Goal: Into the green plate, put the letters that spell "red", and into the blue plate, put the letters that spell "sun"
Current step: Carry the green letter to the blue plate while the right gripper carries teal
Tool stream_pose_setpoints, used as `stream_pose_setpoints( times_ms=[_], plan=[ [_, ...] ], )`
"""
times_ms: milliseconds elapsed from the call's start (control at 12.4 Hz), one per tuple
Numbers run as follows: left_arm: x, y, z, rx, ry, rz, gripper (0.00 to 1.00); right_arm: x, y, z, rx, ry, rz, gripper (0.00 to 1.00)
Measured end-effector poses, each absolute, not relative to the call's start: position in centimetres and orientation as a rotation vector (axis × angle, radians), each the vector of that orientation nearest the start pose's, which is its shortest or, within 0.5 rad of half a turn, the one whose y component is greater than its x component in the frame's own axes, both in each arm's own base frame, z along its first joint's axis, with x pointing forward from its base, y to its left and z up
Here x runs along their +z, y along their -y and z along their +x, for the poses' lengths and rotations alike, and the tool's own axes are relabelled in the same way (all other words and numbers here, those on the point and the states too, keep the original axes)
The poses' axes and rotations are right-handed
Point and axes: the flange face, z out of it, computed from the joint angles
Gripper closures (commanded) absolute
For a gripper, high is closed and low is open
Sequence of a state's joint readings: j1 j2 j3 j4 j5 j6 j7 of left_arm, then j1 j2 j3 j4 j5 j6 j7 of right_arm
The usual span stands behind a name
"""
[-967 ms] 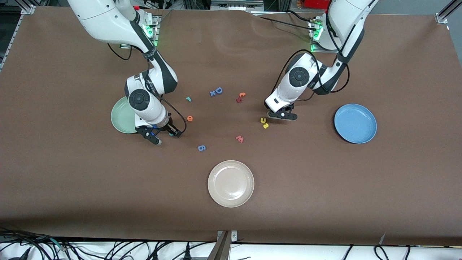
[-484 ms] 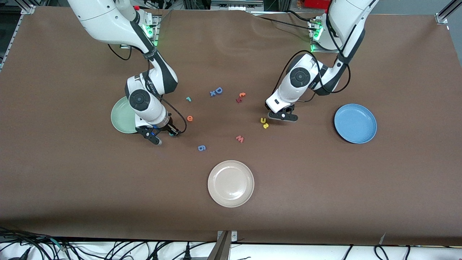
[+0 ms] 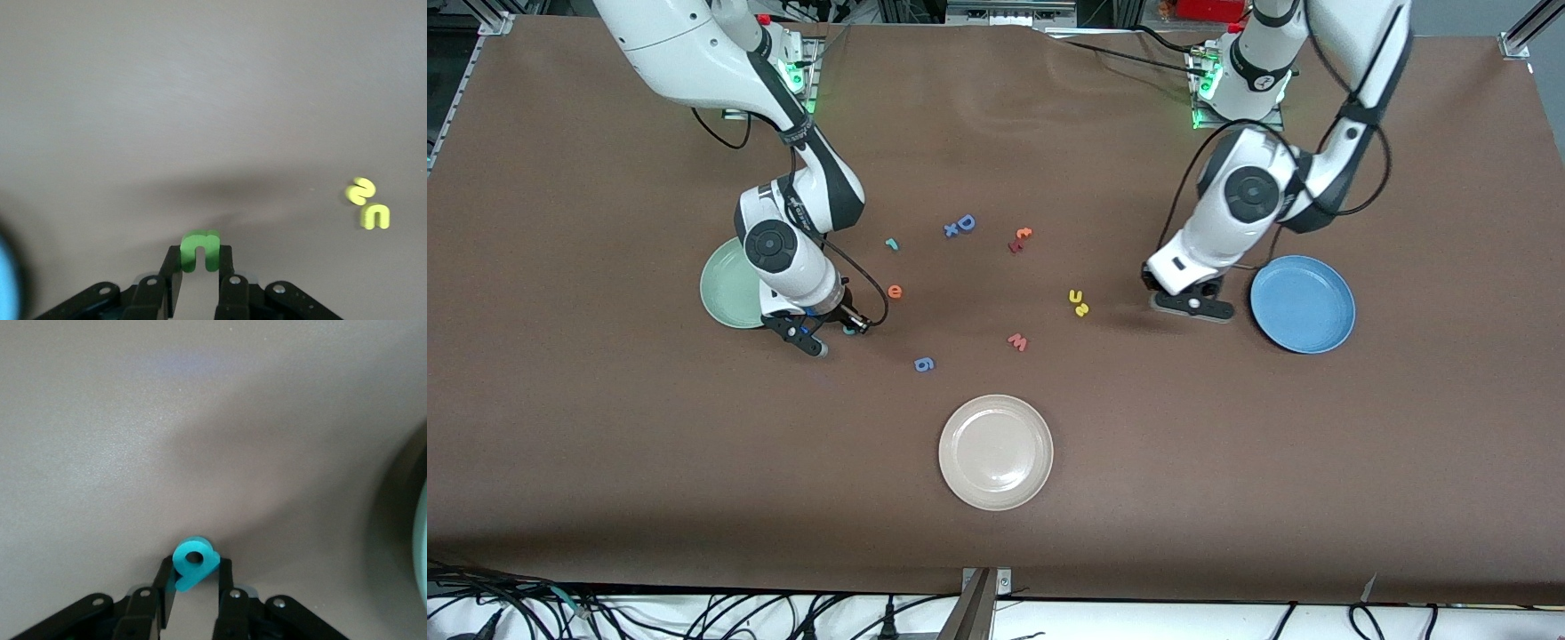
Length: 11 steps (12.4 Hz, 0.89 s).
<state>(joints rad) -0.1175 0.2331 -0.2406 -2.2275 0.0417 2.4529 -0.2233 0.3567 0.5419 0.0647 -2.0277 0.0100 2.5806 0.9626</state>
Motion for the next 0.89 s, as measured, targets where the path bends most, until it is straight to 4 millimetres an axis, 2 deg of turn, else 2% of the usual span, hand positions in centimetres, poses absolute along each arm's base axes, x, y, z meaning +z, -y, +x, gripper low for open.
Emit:
stream_pose_setpoints(
  times_ms=[161, 403, 484, 645, 887],
  plan=[
    [28.6, 15.8, 51.7, 0.031, -0.290, -3.141, 0.98, 17.8, -24.5, 54.8, 0.023, -0.849, -2.985, 0.83],
    [28.5, 8.6, 52.5, 0.090, -0.414, -3.122, 0.96, 18.2, -24.6, 55.1, 0.021, -0.821, -2.994, 0.83],
    [28.1, 6.8, 52.4, 0.107, -0.436, -3.121, 0.96, 18.6, -24.3, 55.3, 0.040, -0.774, -3.020, 0.83],
    [27.3, 4.4, 52.1, 0.137, -0.457, -3.116, 0.94, 19.8, -22.3, 56.4, 0.078, -0.625, -3.091, 0.83],
    [25.4, 0.2, 51.5, 0.204, -0.443, -3.117, 0.94, 23.2, -17.6, 57.7, 0.142, -0.457, -3.168, 0.83]
  ],
)
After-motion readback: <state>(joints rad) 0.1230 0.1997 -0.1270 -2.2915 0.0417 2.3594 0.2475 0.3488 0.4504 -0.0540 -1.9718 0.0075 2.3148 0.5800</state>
